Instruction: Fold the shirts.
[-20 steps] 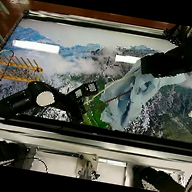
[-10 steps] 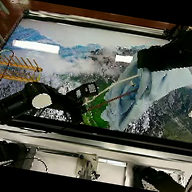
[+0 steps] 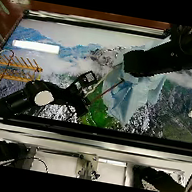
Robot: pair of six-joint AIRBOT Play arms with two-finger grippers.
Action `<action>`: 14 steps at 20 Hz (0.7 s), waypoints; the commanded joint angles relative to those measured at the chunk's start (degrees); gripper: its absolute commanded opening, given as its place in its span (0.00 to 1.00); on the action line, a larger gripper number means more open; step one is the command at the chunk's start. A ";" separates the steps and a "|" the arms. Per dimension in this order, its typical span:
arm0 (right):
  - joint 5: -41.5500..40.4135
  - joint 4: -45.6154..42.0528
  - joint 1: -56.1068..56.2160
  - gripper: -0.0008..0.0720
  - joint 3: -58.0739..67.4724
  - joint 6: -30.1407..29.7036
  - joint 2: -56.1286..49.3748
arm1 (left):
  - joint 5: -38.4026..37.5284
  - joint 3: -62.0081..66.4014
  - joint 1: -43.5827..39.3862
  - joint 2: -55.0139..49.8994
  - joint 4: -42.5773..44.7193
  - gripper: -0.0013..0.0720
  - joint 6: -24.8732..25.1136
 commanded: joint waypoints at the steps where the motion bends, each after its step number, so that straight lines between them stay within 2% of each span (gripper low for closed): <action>1: -0.55 2.95 0.04 0.11 -1.38 0.59 -0.04 | 0.48 0.07 -0.07 -0.26 -0.17 0.09 -0.44; 2: -0.55 2.84 0.02 0.16 -1.73 0.52 -0.04 | 0.46 0.07 -0.07 -0.24 -0.17 0.09 -0.44; 4: -0.59 1.27 0.02 0.51 -1.64 0.28 0.04 | 0.31 0.07 -0.02 -0.22 -0.20 0.09 -0.46; 5: -0.57 0.52 0.02 0.57 -1.38 -0.20 0.04 | 0.28 0.07 -0.02 -0.22 -0.17 0.09 -0.48; 10: -1.09 -7.43 -0.02 0.58 -0.50 -3.23 2.82 | -1.18 0.04 -0.02 -0.26 -0.20 0.09 -2.89; 14: -4.52 -25.24 -0.02 0.58 -0.50 -3.15 8.09 | -6.88 0.04 0.00 -0.26 -1.29 0.10 -4.94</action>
